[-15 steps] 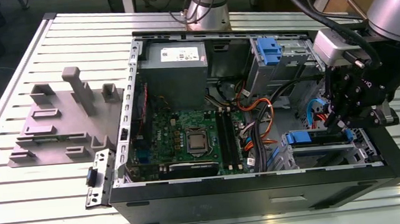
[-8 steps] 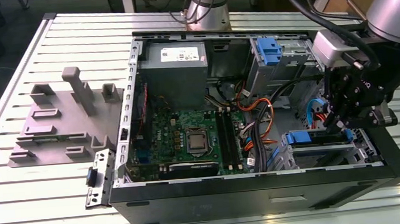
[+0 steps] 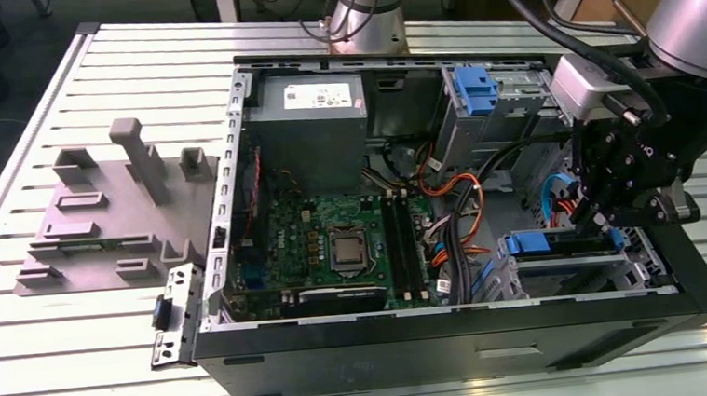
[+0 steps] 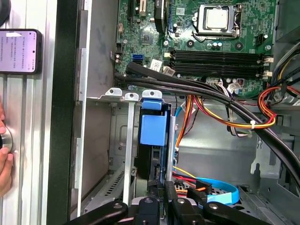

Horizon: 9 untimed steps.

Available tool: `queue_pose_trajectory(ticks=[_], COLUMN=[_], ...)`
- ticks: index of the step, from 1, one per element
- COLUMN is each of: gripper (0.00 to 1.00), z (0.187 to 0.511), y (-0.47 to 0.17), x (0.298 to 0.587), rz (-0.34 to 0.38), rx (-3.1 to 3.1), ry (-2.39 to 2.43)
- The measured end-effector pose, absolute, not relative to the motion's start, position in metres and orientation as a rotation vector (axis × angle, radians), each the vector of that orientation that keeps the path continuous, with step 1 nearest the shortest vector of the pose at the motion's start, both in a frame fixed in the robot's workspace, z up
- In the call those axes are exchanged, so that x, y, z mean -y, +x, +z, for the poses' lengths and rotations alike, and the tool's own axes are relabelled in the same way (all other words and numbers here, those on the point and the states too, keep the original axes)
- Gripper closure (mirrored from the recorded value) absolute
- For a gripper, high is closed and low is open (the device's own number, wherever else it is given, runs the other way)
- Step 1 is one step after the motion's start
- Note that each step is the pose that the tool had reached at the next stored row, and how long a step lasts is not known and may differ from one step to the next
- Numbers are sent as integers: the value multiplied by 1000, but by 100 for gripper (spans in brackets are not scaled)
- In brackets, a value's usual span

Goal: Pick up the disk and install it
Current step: 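Insert the first disk wire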

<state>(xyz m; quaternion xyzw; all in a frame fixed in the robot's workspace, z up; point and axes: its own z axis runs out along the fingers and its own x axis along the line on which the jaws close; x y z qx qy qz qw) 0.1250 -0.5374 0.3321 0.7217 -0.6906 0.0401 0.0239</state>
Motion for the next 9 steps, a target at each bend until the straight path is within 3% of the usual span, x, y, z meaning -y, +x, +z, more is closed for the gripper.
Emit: queue_pose_trajectory(ticks=[9], gripper=[83], z=[333], y=[125], x=[540], rz=[126], rx=[2138], ry=[2234])
